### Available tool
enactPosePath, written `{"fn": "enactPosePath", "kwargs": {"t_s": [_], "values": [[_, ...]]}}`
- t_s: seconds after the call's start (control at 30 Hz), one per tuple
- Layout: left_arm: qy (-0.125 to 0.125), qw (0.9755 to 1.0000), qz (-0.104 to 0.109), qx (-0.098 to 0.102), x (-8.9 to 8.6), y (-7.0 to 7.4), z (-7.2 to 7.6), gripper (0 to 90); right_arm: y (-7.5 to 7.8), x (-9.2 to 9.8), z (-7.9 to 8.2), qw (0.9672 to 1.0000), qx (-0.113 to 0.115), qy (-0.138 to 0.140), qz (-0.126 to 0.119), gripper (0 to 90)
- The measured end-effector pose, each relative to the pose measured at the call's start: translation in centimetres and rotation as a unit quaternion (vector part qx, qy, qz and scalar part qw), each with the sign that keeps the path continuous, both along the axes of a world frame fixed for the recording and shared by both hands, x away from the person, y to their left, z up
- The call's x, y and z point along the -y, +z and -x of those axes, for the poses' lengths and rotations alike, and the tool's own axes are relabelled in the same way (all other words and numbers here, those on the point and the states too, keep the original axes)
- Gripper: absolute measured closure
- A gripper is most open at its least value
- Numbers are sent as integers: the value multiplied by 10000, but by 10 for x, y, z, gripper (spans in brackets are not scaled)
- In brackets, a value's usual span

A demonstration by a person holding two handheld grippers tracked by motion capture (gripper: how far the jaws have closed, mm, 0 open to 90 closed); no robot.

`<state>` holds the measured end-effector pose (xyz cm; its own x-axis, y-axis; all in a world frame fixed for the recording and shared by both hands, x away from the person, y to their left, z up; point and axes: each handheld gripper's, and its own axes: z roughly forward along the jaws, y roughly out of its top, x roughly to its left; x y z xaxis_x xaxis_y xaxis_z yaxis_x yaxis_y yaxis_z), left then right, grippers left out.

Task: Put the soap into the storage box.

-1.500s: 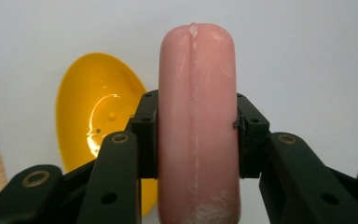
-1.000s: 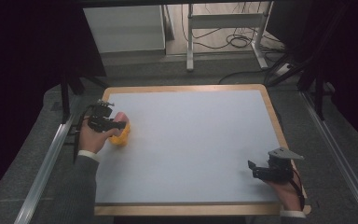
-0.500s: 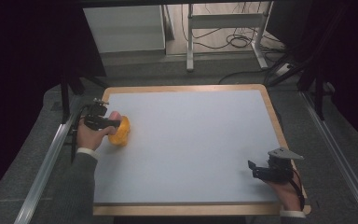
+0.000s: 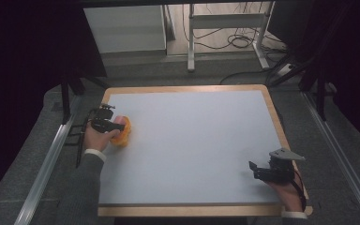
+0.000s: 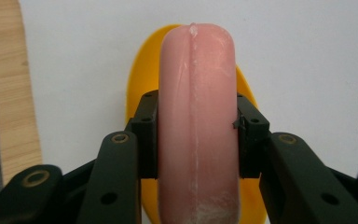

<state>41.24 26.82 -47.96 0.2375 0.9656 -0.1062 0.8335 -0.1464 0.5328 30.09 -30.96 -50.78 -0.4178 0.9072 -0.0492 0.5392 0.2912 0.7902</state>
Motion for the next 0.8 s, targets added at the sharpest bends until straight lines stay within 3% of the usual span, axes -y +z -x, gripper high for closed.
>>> {"fn": "enactPosePath", "kwargs": {"t_s": [0.23,0.3,0.37,0.47,0.53,0.67,0.8], "values": [[-45,9999,-75,-101,4,-6,0,601,0,-1,0,10000,-10,17,4,86],[-60,9999,-82,-41,4,-6,1,595,0,-1,0,10000,-3,22,5,86],[-58,9999,-101,38,4,-2,3,488,0,-1,0,10000,5,33,9,86],[-50,9994,-296,164,7,7,9,301,0,-1,0,10000,-2,20,9,86],[-36,9992,-207,334,4,14,13,246,0,-1,0,10000,0,24,12,86],[-144,9981,-93,592,4,23,24,228,0,-1,0,10000,6,40,28,86],[-474,9956,181,791,13,28,35,232,-1,-3,0,10000,-11,36,41,86]]}}
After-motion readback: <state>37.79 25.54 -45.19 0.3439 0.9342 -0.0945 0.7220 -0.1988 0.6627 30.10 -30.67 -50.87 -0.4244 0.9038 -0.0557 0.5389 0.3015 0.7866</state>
